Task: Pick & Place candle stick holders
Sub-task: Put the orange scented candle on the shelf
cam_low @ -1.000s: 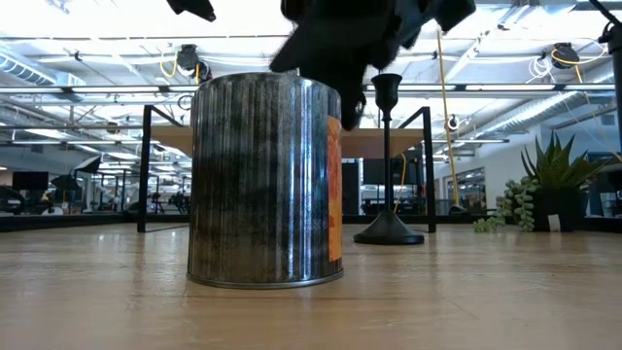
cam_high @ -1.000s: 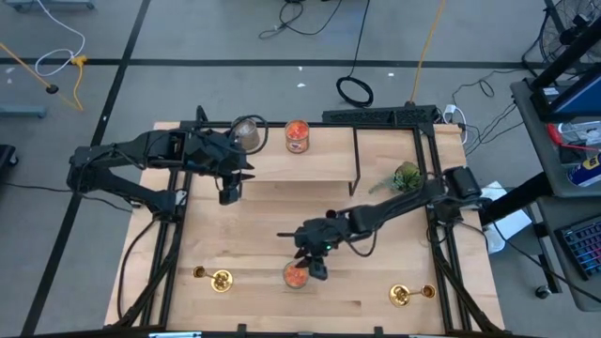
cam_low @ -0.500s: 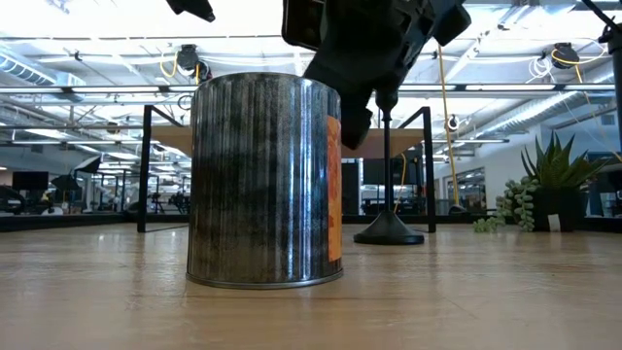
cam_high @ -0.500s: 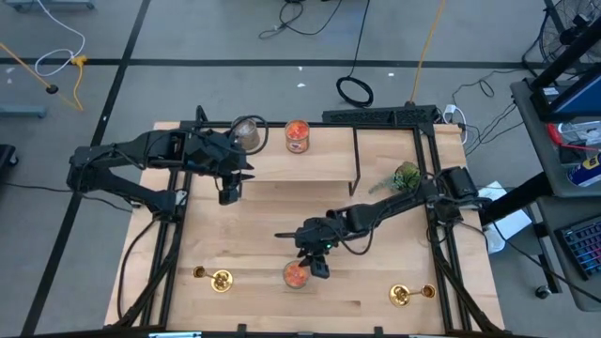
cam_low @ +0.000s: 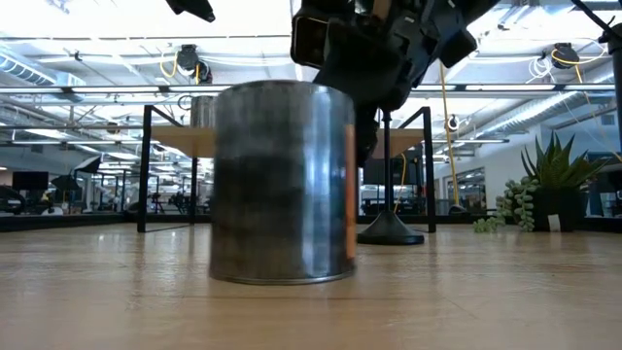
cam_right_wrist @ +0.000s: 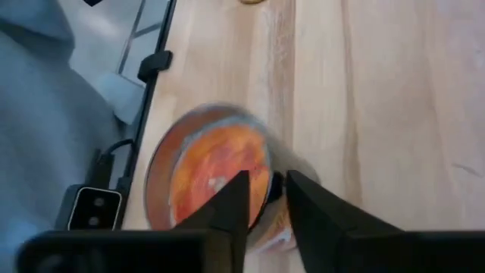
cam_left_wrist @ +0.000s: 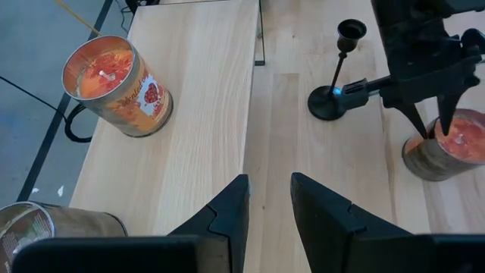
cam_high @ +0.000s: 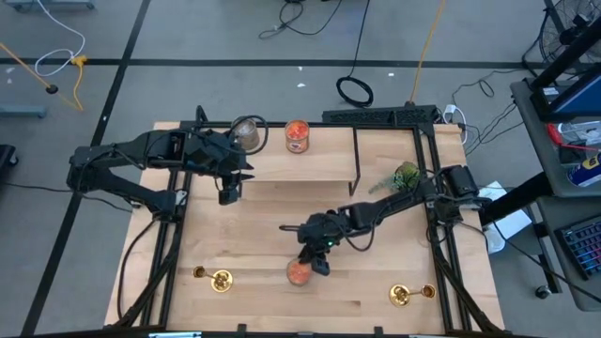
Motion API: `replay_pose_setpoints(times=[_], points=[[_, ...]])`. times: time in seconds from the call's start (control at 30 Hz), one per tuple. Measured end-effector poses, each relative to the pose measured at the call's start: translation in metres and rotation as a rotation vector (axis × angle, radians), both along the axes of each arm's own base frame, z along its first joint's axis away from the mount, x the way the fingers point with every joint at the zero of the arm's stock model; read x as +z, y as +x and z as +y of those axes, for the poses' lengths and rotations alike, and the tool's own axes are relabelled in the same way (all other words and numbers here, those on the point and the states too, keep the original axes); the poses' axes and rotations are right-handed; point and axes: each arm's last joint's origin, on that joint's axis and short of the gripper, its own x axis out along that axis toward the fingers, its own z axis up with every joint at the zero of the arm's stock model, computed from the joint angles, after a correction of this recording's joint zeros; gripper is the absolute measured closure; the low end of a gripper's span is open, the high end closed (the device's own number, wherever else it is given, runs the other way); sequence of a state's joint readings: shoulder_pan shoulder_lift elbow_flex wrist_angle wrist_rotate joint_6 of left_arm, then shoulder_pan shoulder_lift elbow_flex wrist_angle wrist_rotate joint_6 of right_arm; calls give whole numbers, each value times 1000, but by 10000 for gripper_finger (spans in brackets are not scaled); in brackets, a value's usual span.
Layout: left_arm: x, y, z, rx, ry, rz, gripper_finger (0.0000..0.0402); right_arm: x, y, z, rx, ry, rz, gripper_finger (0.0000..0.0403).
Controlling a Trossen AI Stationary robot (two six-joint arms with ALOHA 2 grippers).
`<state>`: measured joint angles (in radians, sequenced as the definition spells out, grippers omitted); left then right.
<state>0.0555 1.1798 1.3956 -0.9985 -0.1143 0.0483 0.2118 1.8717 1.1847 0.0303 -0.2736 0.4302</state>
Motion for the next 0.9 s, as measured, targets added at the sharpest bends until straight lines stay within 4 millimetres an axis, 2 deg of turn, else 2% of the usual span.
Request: replay_pose_setpoints(times=[0.17,0.33,0.47,0.57,0.77,0.9], points=[[0,0,0,1,-1,0,295,0,0,-4,10,-40,-10,393],[0,0,0,1,-1,0,295,2,-2,-3,59,-79,-40,391],[0,0,0,1,-1,0,295,13,-6,-5,58,-86,-51,398],[0,0,0,1,-1,0,295,33,-13,-6,48,-92,-97,397],[0,0,0,1,-1,-4,295,88,-35,-11,9,-168,-254,400],[0,0,0,1,0,-5,295,122,-53,-22,-36,-282,-361,401]])
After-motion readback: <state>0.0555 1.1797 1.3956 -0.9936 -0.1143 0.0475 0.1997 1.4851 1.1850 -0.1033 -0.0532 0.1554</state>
